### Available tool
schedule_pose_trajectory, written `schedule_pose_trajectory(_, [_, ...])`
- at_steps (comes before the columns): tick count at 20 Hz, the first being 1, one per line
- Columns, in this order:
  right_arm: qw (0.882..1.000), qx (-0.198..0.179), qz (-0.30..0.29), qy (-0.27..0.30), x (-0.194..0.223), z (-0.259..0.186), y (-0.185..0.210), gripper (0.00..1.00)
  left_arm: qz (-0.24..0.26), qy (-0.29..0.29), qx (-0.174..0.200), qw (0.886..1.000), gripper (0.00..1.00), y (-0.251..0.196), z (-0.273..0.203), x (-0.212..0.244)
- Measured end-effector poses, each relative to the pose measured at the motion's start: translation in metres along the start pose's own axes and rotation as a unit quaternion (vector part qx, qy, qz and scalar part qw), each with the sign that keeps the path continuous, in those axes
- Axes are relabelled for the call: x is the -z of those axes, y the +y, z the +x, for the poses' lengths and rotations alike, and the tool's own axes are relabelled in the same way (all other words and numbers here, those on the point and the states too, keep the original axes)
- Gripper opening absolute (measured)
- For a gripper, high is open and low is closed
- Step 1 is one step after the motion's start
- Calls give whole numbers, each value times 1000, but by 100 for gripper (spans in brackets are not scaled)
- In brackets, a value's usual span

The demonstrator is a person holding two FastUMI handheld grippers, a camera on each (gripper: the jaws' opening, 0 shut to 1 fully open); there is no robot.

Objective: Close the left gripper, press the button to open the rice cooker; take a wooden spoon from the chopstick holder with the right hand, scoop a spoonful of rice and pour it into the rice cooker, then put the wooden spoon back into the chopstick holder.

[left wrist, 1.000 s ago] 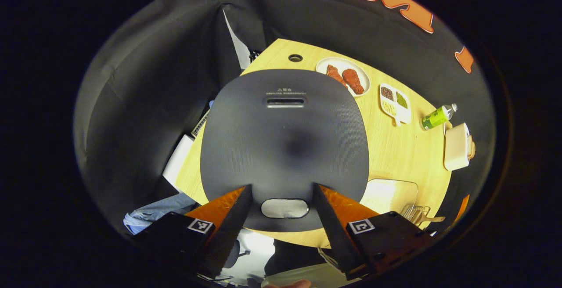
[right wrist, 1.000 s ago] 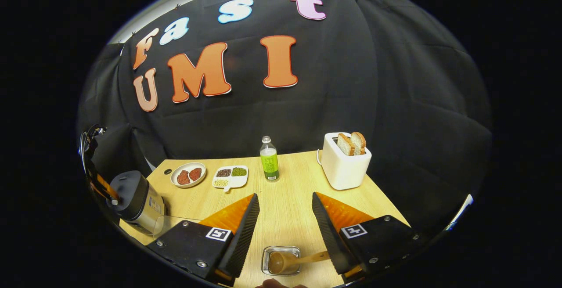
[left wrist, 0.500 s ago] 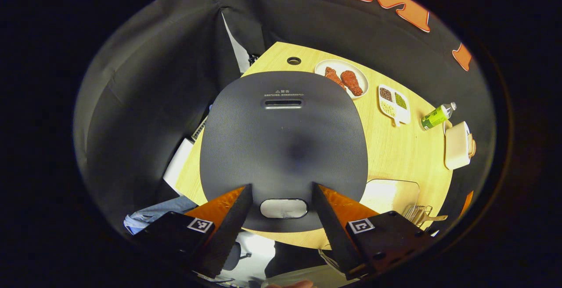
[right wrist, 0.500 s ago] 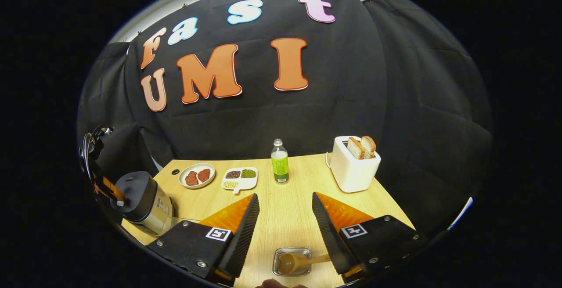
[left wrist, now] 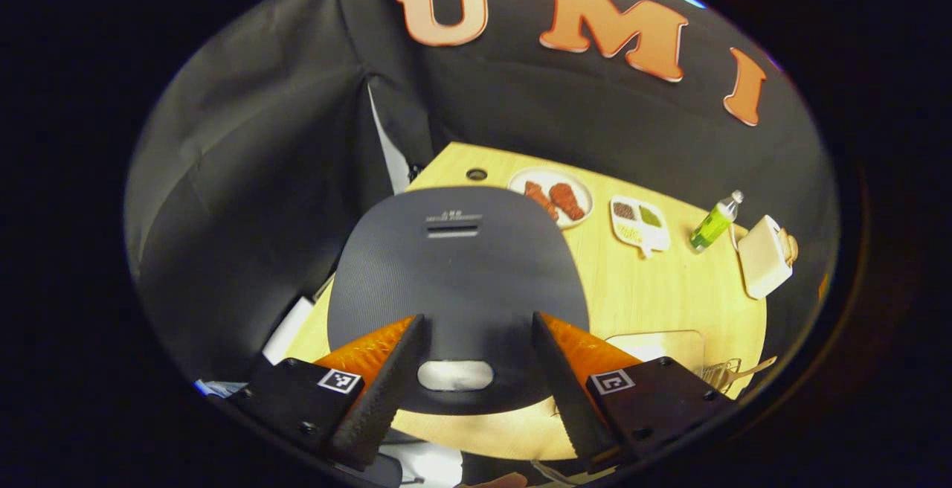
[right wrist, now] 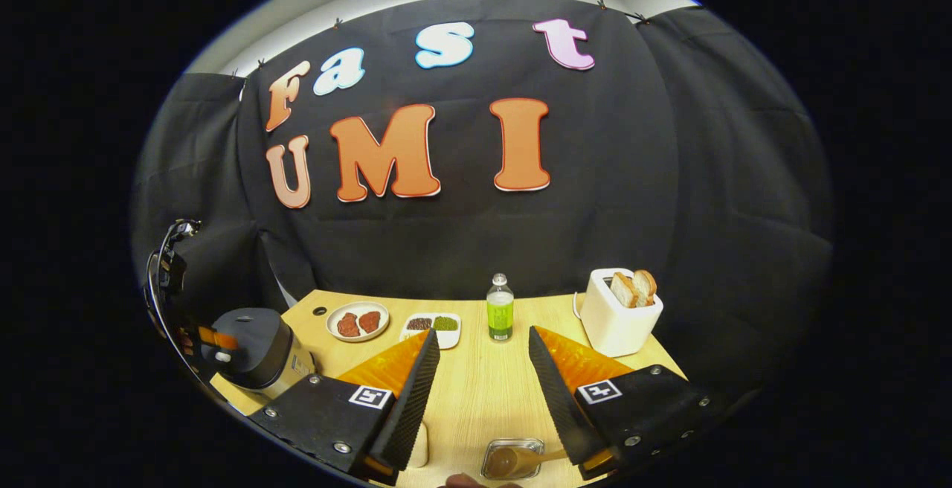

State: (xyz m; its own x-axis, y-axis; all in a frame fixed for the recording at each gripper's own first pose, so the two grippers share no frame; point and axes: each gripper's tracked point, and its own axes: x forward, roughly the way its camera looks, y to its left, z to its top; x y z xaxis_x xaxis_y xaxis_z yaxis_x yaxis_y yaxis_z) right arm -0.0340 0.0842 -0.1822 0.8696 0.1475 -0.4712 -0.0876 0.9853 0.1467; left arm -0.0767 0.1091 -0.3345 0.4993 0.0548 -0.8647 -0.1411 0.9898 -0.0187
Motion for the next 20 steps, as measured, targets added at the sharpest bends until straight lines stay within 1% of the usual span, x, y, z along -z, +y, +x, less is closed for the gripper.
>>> schedule_pose_trajectory(2, [1000,-7,-6,-20,-13,-1,6,76,13,-77,-9,997,96,-1,-16,-35])
schedule_pose_trajectory(3, [999,-9,-8,-30,-19,-3,9,76,17,-110,-6,994,96,-6,-26,-50])
schedule_pose_trajectory(6, [998,-18,-15,-61,-38,-7,18,76,30,-201,3,979,95,-18,-62,-87])
schedule_pose_trajectory(8, [996,-26,-16,-84,-52,-10,26,76,45,-255,5,966,95,-26,-82,-109])
schedule_pose_trajectory(10, [994,-32,-19,-107,-65,-15,31,76,57,-311,12,949,95,-38,-108,-131])
schedule_pose_trajectory(12, [990,-33,-24,-131,-77,-20,34,76,67,-363,15,929,95,-46,-136,-148])
schedule_pose_trajectory(13, [989,-34,-25,-140,-81,-21,35,76,72,-383,10,921,95,-47,-149,-154])
schedule_pose_trajectory(16, [988,-36,-26,-148,-87,-27,39,76,81,-421,16,903,96,-58,-178,-162])
schedule_pose_trajectory(17, [987,-36,-25,-154,-92,-30,39,67,80,-429,23,899,96,-63,-184,-163])
schedule_pose_trajectory(18, [986,-35,-23,-160,-98,-34,39,76,78,-436,30,896,96,-70,-185,-166])
schedule_pose_trajectory(19, [986,-35,-20,-164,-99,-37,39,67,76,-443,39,892,96,-75,-190,-167])
schedule_pose_trajectory(20, [985,-35,-17,-168,-101,-38,40,84,75,-448,48,890,96,-80,-195,-167])
